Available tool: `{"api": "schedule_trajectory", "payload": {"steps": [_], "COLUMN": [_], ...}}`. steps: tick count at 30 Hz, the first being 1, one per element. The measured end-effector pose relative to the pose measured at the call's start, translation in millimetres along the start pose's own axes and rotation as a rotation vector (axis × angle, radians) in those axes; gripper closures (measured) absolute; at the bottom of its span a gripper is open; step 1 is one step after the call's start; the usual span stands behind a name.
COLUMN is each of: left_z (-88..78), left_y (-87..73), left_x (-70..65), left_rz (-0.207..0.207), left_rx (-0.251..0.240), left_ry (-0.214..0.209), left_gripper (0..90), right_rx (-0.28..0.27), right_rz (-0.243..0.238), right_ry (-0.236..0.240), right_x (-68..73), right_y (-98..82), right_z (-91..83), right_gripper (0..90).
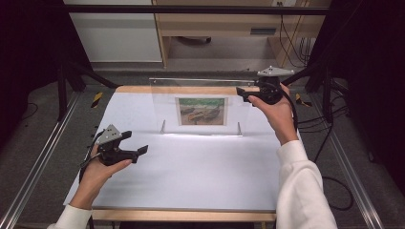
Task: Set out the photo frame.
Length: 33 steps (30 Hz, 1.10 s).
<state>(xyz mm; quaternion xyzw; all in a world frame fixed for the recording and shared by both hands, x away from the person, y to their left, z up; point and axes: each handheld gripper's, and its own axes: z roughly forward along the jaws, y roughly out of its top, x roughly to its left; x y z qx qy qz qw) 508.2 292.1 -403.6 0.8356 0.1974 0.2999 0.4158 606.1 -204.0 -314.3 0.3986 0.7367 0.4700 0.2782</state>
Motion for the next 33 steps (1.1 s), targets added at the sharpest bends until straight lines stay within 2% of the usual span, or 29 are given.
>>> {"api": "schedule_trajectory", "payload": {"steps": [2, 6, 11, 13, 16, 19, 22, 23, 26, 27, 30, 33], "left_z": [0.4, 2.9, 7.3, 8.5, 8.5, 9.0, 7.4, 8.2, 5.9, 4.7, 2.3, 3.0], "left_y": [0.2, 1.0, -1.4, -4.4, -10.9, -20.7, -28.8, -37.6, -41.8, -41.6, -40.4, -40.9], "left_x": [-0.7, -5.1, -9.9, -10.9, -12.3, -12.8, -12.7, -50.9, -53.7, -53.9, -54.3, -55.3], "left_rz": [-0.001, -0.001, 0.038, 0.057, 0.081, 0.095, 0.131, -0.39, -0.389, -0.371, -0.382, -0.37], "left_rx": [0.0, 0.024, 0.048, 0.059, 0.08, 0.119, 0.18, 0.161, 0.198, 0.206, 0.185, 0.206], "left_ry": [0.004, 0.007, 0.015, 0.016, 0.022, 0.027, 0.033, 0.093, 0.115, 0.112, 0.105, 0.097], "left_gripper": [8.3, 6.5, 4.1, 4.0, 3.9, 4.0, 4.6, 4.6, 4.9, 5.1, 5.1, 5.1], "right_rx": [0.009, 0.005, 0.027, 0.02, 0.045, 0.106, 0.149, 0.158, 0.18, 0.185, 0.177, 0.184], "right_rz": [-0.017, -0.03, -0.028, -0.021, -0.021, -0.025, -0.011, -0.005, 0.019, 0.026, 0.064, 0.087], "right_ry": [-0.038, -0.063, -0.087, -0.095, -0.099, -0.117, -0.134, -0.133, -0.147, -0.15, -0.147, -0.146], "right_x": [3.5, 9.9, 23.8, 29.6, 38.3, 45.6, 50.1, 51.3, 54.8, 55.9, 57.4, 58.9], "right_y": [-4.4, -15.8, -37.5, -51.7, -79.1, -108.1, -132.9, -139.9, -157.6, -162.1, -172.9, -182.0], "right_z": [-5.6, -23.7, -48.0, -56.1, -64.1, -67.6, -70.4, -71.0, -72.8, -73.2, -74.5, -74.5], "right_gripper": [15.3, 12.2, 9.0, 8.9, 7.8, 7.0, 7.0, 7.0, 7.2, 7.2, 7.4, 7.6]}}
